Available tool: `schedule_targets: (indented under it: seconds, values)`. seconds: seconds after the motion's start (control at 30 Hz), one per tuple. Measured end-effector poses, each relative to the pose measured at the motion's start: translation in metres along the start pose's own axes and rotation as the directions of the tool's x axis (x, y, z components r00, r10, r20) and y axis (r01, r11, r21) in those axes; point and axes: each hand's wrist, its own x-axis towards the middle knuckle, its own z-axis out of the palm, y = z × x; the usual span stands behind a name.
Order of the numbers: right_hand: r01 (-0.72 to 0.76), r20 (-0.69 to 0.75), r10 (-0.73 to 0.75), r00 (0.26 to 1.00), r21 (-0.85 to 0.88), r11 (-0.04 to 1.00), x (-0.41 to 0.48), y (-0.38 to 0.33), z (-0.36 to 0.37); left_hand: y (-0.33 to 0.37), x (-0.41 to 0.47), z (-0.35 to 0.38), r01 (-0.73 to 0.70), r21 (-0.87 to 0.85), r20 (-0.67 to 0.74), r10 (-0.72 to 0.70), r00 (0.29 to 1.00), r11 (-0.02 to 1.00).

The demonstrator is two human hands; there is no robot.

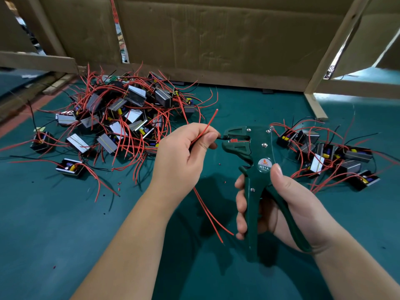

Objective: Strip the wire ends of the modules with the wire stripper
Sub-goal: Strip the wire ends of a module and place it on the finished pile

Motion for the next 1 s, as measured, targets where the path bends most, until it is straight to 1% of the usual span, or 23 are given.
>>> schedule_targets:
  seconds: [0.2, 0.53, 0.73, 0.8, 0.87, 0.93, 1.0]
  values:
    - [0.001, 0.027, -0.001, 1.000, 0.014, 1.000, 0.000, 0.001, -0.001, -0.001, 0.000, 0.000, -0.062, 0.066, 0.003, 0.062, 0.998, 0.996]
    - [0.006, 0.016, -0.006, 1.000, 0.006, 1.000, -0.001, 0.001, -0.002, 0.000, 0.000, -0.001, -0.105, 0.093, -0.008, 0.106, 0.994, 0.990]
    - [0.002, -0.046, -0.003, 0.999, -0.022, 1.000, 0.002, 0.001, 0.001, -0.001, 0.001, -0.002, -0.110, 0.106, -0.010, 0.112, 0.994, 0.988]
    - [0.005, -0.098, -0.007, 0.995, -0.021, 1.000, 0.003, 0.003, 0.003, -0.001, 0.001, -0.001, -0.107, 0.098, 0.004, 0.108, 0.994, 0.989]
    - [-0.005, -0.188, 0.002, 0.982, -0.017, 1.000, 0.004, 0.006, 0.005, 0.000, -0.001, 0.001, -0.064, 0.025, 0.038, 0.063, 0.997, 0.998]
    - [-0.005, -0.274, 0.002, 0.962, -0.013, 1.000, 0.006, 0.008, 0.007, 0.001, -0.002, 0.003, 0.054, -0.119, 0.112, -0.040, 0.993, 0.991]
    - [0.016, -0.348, -0.016, 0.937, -0.005, 1.000, 0.007, 0.008, 0.008, 0.002, -0.002, 0.004, 0.189, -0.266, 0.192, -0.140, 0.971, 0.945]
